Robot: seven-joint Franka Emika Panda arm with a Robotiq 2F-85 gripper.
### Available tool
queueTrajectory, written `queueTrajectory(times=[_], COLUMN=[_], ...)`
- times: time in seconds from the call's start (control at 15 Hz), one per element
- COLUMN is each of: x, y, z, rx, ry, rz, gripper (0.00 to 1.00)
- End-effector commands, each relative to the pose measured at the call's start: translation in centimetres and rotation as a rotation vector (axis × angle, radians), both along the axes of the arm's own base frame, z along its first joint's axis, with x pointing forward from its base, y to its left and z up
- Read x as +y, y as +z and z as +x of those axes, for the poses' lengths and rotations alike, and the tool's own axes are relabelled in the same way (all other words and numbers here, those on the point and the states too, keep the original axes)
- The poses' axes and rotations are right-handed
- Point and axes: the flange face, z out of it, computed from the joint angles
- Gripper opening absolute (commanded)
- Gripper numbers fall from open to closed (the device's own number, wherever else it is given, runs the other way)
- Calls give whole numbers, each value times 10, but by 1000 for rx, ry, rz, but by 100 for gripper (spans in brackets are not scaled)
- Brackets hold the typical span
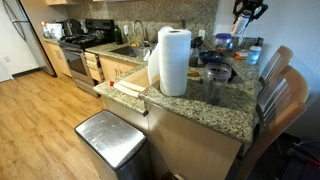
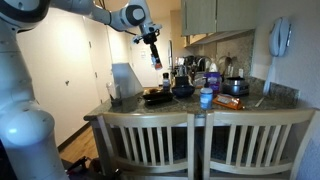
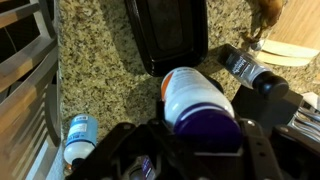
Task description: Pick the white bottle and the glass bottle and put them in the bowl
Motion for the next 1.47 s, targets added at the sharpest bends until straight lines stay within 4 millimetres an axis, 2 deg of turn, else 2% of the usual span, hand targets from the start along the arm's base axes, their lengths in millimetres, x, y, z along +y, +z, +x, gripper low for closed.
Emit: queueTrajectory(times=[0.0,0.13,0.2,0.33,0.67,0.93,1.07,1.2,1.4], x=[18,23,15,-3,-48,-64,-61,-50,-6], y=[0,-7,-8,-7,-6,-17,-28,-44,-69], z=[-6,12,29,46,70,89,98,95,78], rx=[14,31,43,65,126,149,124,90,143], ry=[50,65,66,66,-19,-31,-26,-10,143], rz=[-20,-7,37,123,182,150,119,100,153], gripper=[30,30,30,30,30,30,30,30,30])
